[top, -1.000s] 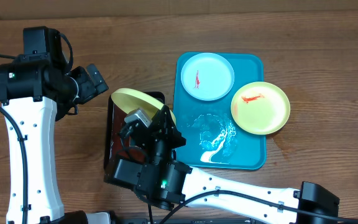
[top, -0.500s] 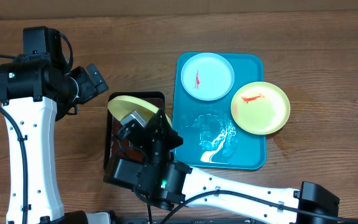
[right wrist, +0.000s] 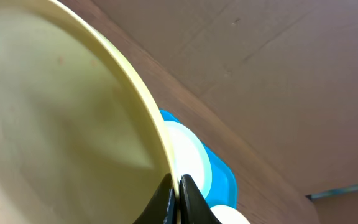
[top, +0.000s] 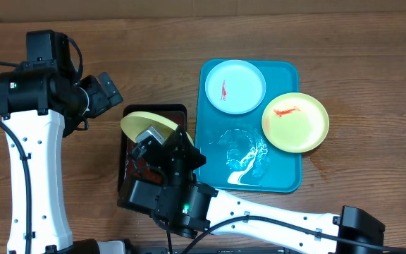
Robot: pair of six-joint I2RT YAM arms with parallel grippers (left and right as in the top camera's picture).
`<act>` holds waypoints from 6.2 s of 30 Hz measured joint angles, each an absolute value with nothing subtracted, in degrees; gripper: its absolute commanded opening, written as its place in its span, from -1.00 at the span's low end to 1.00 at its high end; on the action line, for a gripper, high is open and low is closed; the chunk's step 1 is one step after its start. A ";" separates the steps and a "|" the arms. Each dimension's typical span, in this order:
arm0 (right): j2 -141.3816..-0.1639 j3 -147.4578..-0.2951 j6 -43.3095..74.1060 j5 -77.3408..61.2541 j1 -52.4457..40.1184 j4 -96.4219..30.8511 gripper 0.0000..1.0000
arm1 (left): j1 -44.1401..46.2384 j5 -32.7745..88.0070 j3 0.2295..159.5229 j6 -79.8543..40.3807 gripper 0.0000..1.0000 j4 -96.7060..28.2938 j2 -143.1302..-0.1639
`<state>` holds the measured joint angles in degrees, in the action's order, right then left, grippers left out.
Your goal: Clean dirty plates on tray and stack at the side
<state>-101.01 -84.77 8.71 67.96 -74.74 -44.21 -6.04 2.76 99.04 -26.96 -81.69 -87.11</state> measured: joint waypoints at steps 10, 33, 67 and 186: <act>-101.01 -84.79 10.31 51.51 -66.87 -43.13 -0.93 | -6.04 2.76 99.04 -26.98 1.00 -81.67 -87.11; -100.33 -96.66 20.12 -12.43 22.09 -64.90 -0.92 | -6.04 2.76 99.04 -26.96 0.99 -81.73 -87.11; -100.75 -67.61 23.55 -1.30 20.01 -54.83 -0.09 | -6.04 2.76 99.04 -26.96 0.99 -81.71 -87.11; -84.86 -61.01 12.47 -9.39 -12.47 -55.00 -0.28 | 6.76 5.32 64.93 -22.46 0.17 -58.39 -87.15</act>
